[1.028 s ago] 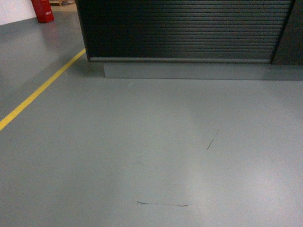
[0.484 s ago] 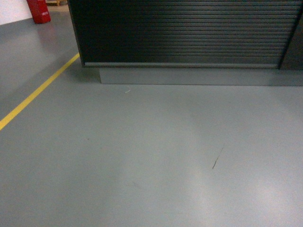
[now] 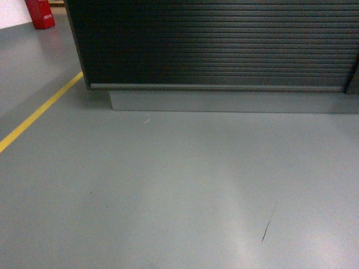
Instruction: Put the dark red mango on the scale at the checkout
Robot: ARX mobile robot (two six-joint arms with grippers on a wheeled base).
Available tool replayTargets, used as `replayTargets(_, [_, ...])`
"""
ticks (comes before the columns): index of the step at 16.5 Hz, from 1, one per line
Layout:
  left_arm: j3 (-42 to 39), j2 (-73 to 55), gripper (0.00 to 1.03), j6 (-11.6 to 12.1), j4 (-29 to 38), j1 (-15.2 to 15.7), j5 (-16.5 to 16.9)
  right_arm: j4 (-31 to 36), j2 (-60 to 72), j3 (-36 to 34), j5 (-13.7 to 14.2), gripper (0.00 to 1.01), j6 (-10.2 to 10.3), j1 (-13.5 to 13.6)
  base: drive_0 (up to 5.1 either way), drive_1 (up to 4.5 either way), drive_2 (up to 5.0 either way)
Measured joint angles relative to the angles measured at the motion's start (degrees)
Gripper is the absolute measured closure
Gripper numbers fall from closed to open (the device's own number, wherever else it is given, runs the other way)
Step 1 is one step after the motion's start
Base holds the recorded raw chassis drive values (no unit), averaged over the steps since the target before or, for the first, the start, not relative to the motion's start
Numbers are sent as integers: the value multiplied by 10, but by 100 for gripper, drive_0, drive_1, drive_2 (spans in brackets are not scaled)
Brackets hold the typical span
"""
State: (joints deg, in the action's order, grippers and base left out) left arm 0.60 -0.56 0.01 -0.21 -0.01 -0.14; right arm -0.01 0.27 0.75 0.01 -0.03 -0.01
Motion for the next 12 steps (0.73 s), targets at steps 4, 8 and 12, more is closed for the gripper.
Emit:
replayTargets(4, [0, 0, 5, 0, 0, 0, 1, -2, 0, 0, 0, 3, 0, 0, 12, 445, -421])
replayTargets(8, [0, 0, 5, 0, 1, 0, 1, -2, 0, 0, 0, 3, 0, 0, 9, 442, -425])
replayTargets(12, [0, 0, 5, 0, 0, 0, 1, -4, 0, 0, 0, 3, 0, 0, -1, 432, -435])
